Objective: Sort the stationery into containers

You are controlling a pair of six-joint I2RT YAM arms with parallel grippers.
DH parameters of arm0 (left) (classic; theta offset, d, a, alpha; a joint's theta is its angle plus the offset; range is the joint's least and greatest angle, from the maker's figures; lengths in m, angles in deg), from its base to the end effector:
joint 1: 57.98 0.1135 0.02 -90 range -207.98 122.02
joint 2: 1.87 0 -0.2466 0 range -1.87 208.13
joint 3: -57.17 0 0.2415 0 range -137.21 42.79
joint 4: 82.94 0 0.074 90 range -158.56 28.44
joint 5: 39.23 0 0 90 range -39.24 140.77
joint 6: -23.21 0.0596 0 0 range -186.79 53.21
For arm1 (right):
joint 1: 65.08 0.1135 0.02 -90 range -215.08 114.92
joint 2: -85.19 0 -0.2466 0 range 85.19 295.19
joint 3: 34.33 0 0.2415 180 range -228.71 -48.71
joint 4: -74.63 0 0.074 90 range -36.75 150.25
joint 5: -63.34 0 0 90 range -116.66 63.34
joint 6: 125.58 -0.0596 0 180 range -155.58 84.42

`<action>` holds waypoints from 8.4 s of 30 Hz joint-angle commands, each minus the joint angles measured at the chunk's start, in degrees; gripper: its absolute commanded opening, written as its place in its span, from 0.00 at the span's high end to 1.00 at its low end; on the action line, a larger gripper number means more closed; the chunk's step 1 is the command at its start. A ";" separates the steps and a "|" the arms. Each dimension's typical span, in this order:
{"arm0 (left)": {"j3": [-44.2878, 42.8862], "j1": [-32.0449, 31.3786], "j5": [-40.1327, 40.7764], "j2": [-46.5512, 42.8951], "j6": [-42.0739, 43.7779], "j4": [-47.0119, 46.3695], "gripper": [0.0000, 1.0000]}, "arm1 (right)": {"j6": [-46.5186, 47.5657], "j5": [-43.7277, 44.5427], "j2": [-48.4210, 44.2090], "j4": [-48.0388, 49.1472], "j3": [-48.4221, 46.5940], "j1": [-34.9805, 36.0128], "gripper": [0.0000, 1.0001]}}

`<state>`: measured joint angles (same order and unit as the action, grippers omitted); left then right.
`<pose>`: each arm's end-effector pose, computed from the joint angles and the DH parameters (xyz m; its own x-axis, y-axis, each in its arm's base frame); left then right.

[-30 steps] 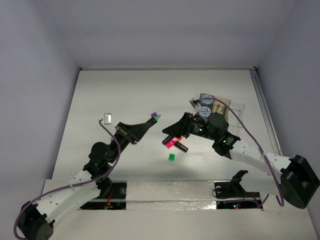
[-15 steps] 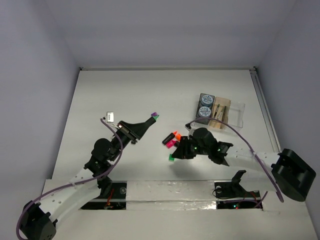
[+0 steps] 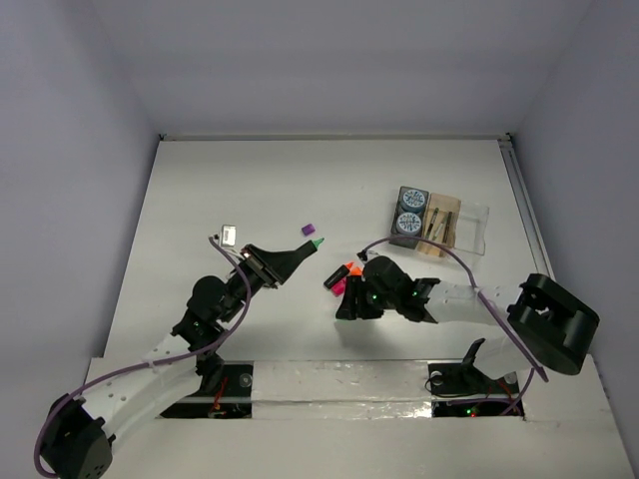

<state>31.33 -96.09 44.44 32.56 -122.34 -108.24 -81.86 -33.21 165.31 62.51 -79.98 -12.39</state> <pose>0.1399 -0.1181 0.2552 -0.4464 -0.6915 -0.5679 0.5806 0.2592 -0.7719 0.1572 0.2175 0.1230 -0.9097 -0.0092 -0.4151 -0.2607 0.7907 0.5539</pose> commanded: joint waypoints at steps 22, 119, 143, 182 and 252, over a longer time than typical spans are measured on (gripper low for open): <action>1.80 0.31 -1.76 -4.46 0.71 -3.47 1.00 | -0.65 11.03 6.63 -8.85 -6.70 3.39 0.65; 0.92 0.84 5.71 -12.46 3.25 10.85 1.00 | 30.78 7.53 -2.25 -11.23 -12.24 6.02 0.35; -7.34 0.84 11.43 -15.54 10.20 19.82 1.00 | 42.50 4.08 9.18 -8.24 -18.57 6.02 0.46; -6.91 0.84 10.90 -14.05 10.37 18.41 1.00 | 44.26 3.47 12.43 -6.75 -19.80 3.30 0.50; 3.38 2.42 -9.76 -0.08 -8.17 -12.44 1.00 | -23.75 -43.64 -7.78 56.61 -0.82 -28.34 0.90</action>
<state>34.10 -93.88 36.02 31.27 -130.36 -113.90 -95.17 -76.62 157.24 103.95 -82.56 -40.74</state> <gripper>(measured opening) 0.142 0.262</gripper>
